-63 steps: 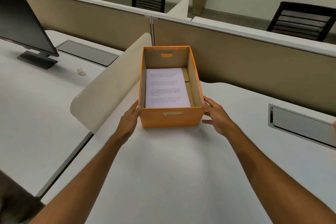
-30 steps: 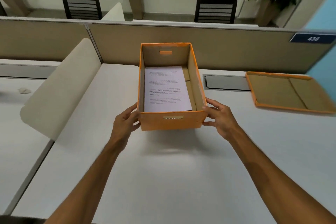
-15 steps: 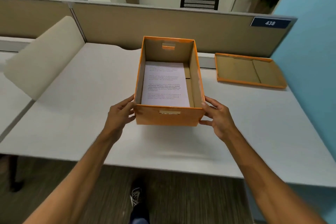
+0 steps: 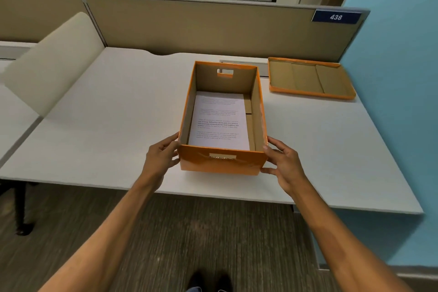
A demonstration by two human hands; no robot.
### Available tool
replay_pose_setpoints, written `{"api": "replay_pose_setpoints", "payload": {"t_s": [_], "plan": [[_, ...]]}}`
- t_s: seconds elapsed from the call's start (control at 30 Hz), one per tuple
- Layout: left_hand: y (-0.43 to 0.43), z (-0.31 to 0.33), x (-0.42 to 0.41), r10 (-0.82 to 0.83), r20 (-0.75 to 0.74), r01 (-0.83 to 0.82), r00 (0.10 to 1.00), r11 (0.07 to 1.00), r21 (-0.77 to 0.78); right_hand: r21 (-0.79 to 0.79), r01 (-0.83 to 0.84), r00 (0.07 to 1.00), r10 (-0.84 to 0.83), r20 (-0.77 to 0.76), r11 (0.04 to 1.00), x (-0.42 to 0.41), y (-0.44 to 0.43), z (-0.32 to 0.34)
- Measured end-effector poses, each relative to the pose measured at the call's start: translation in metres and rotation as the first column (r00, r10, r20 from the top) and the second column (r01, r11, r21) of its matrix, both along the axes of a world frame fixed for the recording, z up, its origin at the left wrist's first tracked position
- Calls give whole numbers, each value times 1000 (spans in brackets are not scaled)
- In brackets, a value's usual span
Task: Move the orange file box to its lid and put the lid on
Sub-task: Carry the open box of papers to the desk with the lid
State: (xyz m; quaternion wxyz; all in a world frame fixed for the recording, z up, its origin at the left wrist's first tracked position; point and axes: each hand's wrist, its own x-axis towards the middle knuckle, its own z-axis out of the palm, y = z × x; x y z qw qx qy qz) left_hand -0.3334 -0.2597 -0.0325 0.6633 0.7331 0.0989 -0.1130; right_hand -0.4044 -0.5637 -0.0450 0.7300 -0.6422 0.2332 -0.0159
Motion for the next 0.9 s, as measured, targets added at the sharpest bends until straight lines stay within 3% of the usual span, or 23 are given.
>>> {"api": "replay_pose_setpoints", "payload": {"t_s": [0.33,0.5,0.7,0.9], "plan": [[-5,-13,-9,-10,-61,10,998,1000,-1,-3,41,998,-41,-41,999,-9,4,-21],[-5,-13,-13,-27,-25,29,999,996,78,-68,28,999,-31,-36,997,-10,7,-22],[-10,-1,-13,-110,158,43,981,924,379,-401,105,994,-111,7,910,-12,3,-21],[-48,27,-6,-388,393,98,833,804,587,-608,152,988,-115,99,779,-21,-14,-4]]}}
